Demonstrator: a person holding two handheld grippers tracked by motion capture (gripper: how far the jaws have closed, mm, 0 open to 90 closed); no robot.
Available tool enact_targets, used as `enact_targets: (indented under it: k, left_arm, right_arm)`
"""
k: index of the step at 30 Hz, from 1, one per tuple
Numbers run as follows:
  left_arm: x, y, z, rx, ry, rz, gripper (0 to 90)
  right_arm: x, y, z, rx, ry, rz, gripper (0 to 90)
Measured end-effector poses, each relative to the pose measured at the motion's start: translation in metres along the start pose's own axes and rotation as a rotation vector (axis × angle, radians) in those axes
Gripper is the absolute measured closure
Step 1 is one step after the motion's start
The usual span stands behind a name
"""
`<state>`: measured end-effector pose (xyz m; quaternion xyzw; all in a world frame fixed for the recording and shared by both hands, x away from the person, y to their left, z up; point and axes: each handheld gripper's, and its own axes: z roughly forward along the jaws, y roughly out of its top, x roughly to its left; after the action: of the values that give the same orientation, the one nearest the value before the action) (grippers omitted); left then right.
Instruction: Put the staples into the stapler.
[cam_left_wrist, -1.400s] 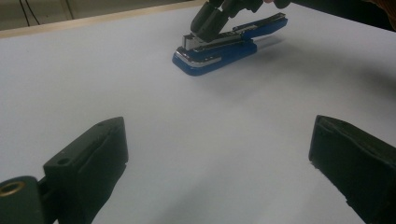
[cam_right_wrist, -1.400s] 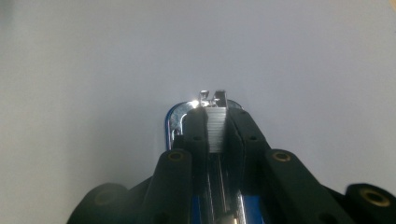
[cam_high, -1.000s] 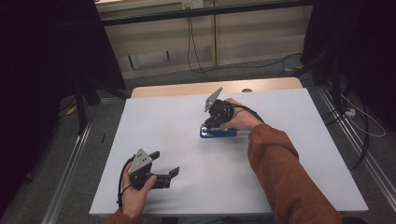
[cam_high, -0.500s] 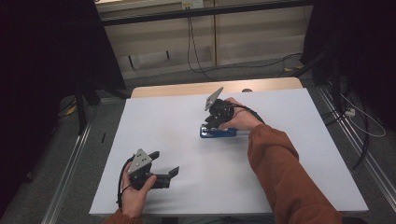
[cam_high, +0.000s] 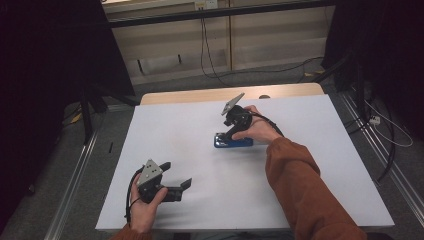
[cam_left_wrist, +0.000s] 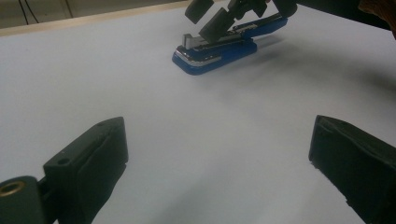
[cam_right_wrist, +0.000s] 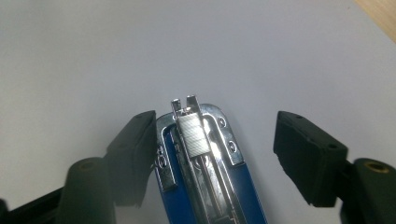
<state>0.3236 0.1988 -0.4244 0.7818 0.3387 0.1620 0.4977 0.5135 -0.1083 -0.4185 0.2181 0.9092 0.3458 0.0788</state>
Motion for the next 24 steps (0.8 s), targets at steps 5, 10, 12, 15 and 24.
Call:
enact_targets:
  k: [5, 10, 12, 15, 24]
  left_arm:
    - [0.000, 0.000, 0.000, 0.001, 0.001, 0.000, 4.8]
    - [0.000, 0.000, 0.000, 0.000, -0.001, -0.001, 4.8]
    - [0.000, 0.000, 0.000, 0.004, 0.003, 0.001, 4.8]
    - [0.000, 0.000, 0.000, 0.004, 0.002, 0.003, 4.8]
    - [0.001, 0.000, 0.000, 0.002, 0.003, -0.006, 4.8]
  right_arm:
    - [0.000, -0.002, -0.005, -0.032, -0.035, 0.036, 19.4]
    - [0.000, -0.007, -0.012, -0.065, -0.063, 0.077, 15.2]
    - [-0.001, -0.009, -0.014, -0.069, -0.070, 0.096, 11.3]
    - [-0.001, -0.012, -0.019, -0.076, -0.068, 0.105, 10.9]
    - [0.001, -0.023, -0.031, -0.143, -0.107, 0.145, 5.8]
